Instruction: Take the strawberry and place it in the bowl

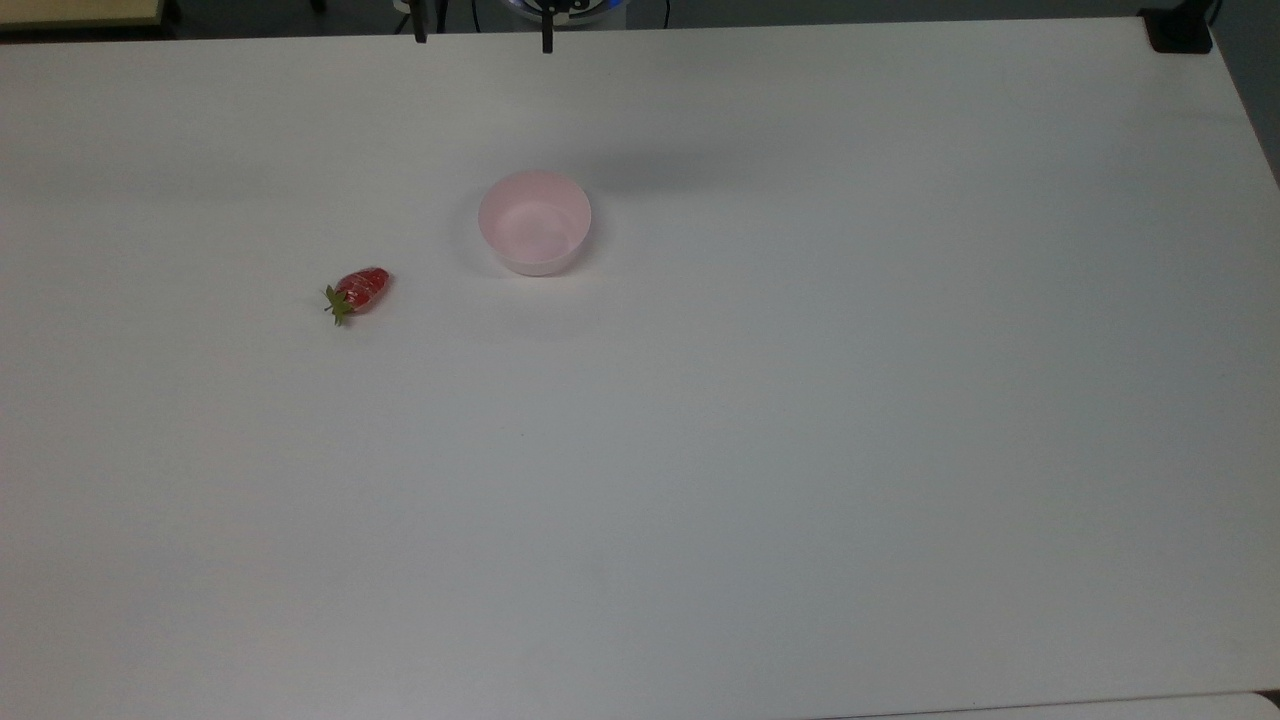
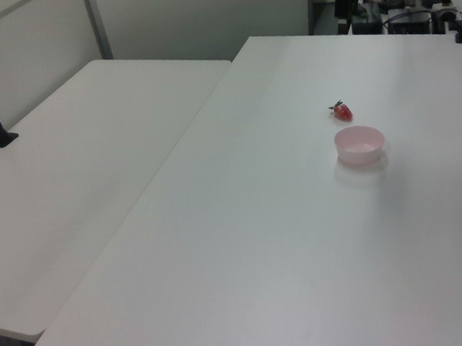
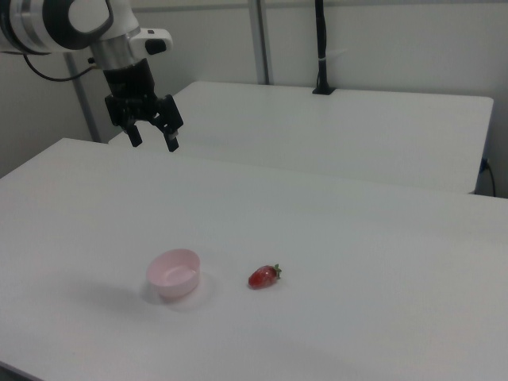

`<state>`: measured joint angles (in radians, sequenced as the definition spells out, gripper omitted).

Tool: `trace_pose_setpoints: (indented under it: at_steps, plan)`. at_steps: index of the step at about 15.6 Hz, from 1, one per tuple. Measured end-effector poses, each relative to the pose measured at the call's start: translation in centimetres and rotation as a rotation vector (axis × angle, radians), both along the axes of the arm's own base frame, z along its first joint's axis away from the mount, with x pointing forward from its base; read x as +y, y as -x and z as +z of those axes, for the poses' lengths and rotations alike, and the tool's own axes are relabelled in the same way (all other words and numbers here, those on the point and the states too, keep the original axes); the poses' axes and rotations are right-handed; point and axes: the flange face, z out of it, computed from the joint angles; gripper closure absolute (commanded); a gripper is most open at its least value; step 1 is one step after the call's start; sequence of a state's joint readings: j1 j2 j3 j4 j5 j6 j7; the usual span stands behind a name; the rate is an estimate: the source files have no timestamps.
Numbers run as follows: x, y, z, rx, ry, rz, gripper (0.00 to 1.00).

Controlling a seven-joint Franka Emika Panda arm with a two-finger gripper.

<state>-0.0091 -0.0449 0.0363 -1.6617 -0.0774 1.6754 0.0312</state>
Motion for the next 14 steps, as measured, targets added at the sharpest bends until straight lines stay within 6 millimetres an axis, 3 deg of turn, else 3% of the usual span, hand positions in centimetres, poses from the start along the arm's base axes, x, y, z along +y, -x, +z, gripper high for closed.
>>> trace_pose_setpoints:
  at_steps: [14]
  plan:
    - [-0.88,0.05,0.12,-0.002,-0.001,-0.015,0.0]
